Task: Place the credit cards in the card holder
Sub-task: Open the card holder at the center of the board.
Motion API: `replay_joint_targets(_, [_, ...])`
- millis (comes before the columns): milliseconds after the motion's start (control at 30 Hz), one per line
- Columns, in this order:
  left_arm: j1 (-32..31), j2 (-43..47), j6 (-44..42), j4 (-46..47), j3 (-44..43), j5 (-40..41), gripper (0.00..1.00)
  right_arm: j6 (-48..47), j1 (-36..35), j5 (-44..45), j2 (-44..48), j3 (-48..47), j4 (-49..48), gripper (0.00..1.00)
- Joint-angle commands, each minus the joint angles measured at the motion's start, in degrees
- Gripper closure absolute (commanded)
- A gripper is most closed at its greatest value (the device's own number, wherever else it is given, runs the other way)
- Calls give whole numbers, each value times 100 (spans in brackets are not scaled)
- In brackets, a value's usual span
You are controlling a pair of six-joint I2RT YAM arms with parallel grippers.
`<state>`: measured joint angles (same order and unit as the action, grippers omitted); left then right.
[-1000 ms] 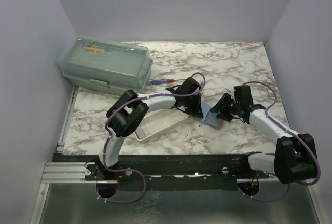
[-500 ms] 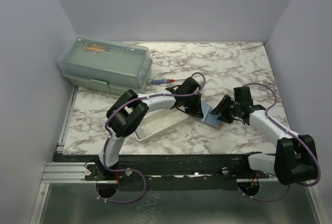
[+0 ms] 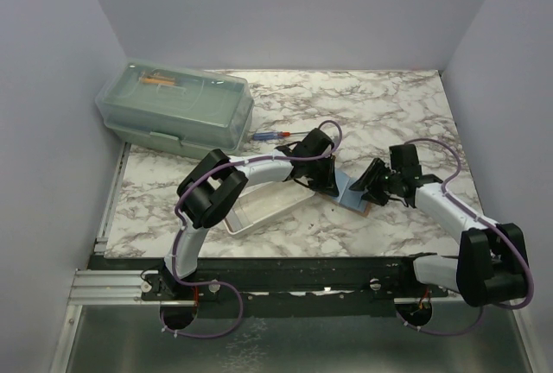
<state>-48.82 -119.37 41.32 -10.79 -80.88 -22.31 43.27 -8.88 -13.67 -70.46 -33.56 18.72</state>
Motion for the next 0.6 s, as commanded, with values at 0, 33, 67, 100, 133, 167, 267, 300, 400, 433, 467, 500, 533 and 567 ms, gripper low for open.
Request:
replay_joint_targets(0, [15, -101, -89, -93, -39, -15, 100, 17, 30, -330, -225, 105, -362, 46])
replay_joint_targets(33, [13, -103, -89, -97, -52, -33, 100, 52, 30, -396, -253, 119, -452, 46])
replay_joint_targets(67, [10, -104, -101, -99, -58, -43, 100, 92, 27, -481, -283, 133, -546, 46])
replay_joint_targets(100, [6, -92, -113, -107, -67, -46, 100, 122, 27, -551, -310, 145, -652, 46])
replay_joint_targets(133, [4, -64, -127, -108, -71, -57, 100, 156, 32, -634, -344, 159, -769, 46])
replay_joint_targets(167, [-1, -35, -144, -116, -83, -74, 100, 209, 27, -737, -389, 173, -897, 46])
replay_joint_targets(267, [-1, 121, -205, -162, -156, -104, 99, 353, 34, -1085, -600, 204, -1325, 46])
replay_joint_targets(300, [5, 188, -230, -181, -174, -130, 98, 408, 32, -1197, -688, 209, -1466, 46])
replay_joint_targets(400, [8, 449, -269, -202, -191, -200, 92, 580, 27, -1547, -918, 177, -1803, 46])
replay_joint_targets(433, [12, 545, -281, -212, -180, -211, 89, 635, 32, -1671, -965, 163, -2018, 46])
replay_joint_targets(467, [9, 640, -294, -213, -156, -208, 87, 685, 28, -1779, -1006, 153, -2162, 46])
replay_joint_targets(500, [12, 738, -311, -213, -130, -205, 85, 762, 27, -1872, -1039, 138, -2271, 46])
replay_joint_targets(533, [9, 829, -329, -213, -103, -212, 84, 825, 32, -1935, -1067, 125, -2406, 46])
replay_joint_targets(567, [10, 907, -334, -213, -77, -213, 83, 848, 28, -1986, -1093, 118, -2483, 46])
